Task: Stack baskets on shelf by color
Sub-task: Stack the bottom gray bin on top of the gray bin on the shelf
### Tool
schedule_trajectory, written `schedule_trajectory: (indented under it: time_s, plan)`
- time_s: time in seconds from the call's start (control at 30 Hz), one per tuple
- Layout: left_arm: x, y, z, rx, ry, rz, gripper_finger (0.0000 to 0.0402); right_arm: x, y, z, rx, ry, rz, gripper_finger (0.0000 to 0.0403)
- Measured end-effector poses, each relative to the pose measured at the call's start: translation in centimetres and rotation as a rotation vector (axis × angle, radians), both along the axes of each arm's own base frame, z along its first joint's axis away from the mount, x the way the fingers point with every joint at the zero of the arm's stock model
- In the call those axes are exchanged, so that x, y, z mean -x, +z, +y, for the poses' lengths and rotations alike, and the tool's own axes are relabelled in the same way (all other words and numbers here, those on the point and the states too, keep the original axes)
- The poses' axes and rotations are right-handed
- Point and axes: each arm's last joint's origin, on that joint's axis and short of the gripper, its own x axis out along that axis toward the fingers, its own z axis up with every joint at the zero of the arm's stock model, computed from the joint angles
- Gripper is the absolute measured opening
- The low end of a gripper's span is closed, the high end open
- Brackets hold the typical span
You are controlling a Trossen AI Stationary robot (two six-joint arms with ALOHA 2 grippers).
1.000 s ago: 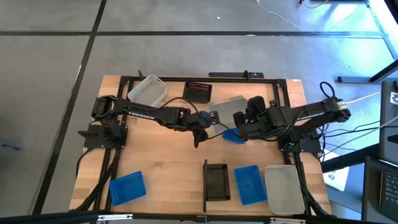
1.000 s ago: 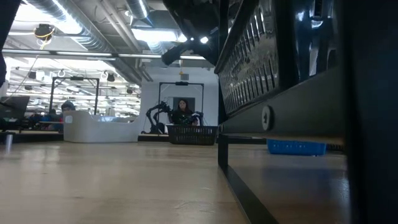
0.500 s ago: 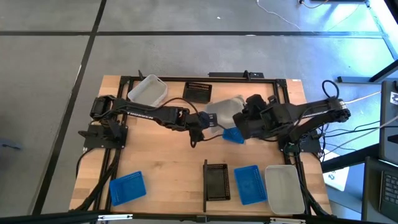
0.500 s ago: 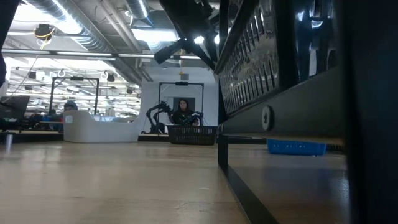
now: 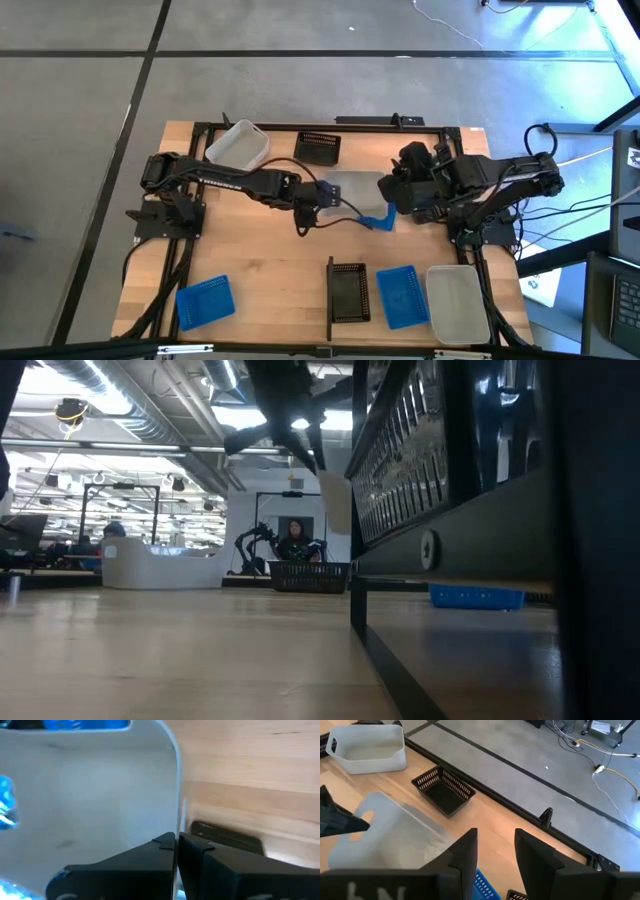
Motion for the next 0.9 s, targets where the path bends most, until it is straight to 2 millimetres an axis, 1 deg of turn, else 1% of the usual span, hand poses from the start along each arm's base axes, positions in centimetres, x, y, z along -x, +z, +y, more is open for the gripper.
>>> schedule_trajectory:
  time_s: [0.07, 0.13, 0.2, 0.27, 0.37, 0.5, 0.6, 0.77, 0.9]
  plan:
    - [0.9, 0.1, 0.0, 0.014, 0.024, 0.045, 0.0, 0.0, 0.0, 0.0, 0.008, 0.012, 0.015, 0.0126]
    - [1.0, 0.4, 0.1, 0.018, 0.031, 0.042, 0.0, 0.0, 0.0, 0.0, 0.019, 0.031, 0.038, 0.0126]
    - [1.7, 0.6, 0.1, 0.013, 0.03, 0.08, 0.0, 0.0, 0.0, 0.0, 0.036, 0.069, 0.084, 0.0126]
    - [1.7, 0.9, 0.1, -0.006, 0.002, 0.073, 0.0, 0.0, -0.1, 0.1, 0.032, 0.142, 0.158, 0.0126]
    - [1.9, 0.8, 0.1, -0.048, -0.051, 0.124, 0.0, -0.1, -0.3, 0.2, 0.027, 0.261, 0.271, 0.0126]
    - [1.8, 1.0, 0.1, -0.082, -0.103, 0.143, 0.0, -0.1, -0.3, 0.3, 0.044, 0.368, 0.365, 0.0126]
    - [1.8, 1.0, -0.1, -0.084, -0.112, 0.142, 0.0, -0.1, -0.3, 0.3, 0.054, 0.396, 0.391, 0.0126]
    - [1.8, 1.0, -0.6, -0.126, -0.16, 0.17, 0.0, -0.1, -0.3, 0.4, 0.055, 0.397, 0.389, 0.0126]
    - [1.8, 1.0, -1.0, -0.154, -0.163, 0.174, 0.0, -0.1, -0.3, 0.4, 0.055, 0.398, 0.389, 0.0126]
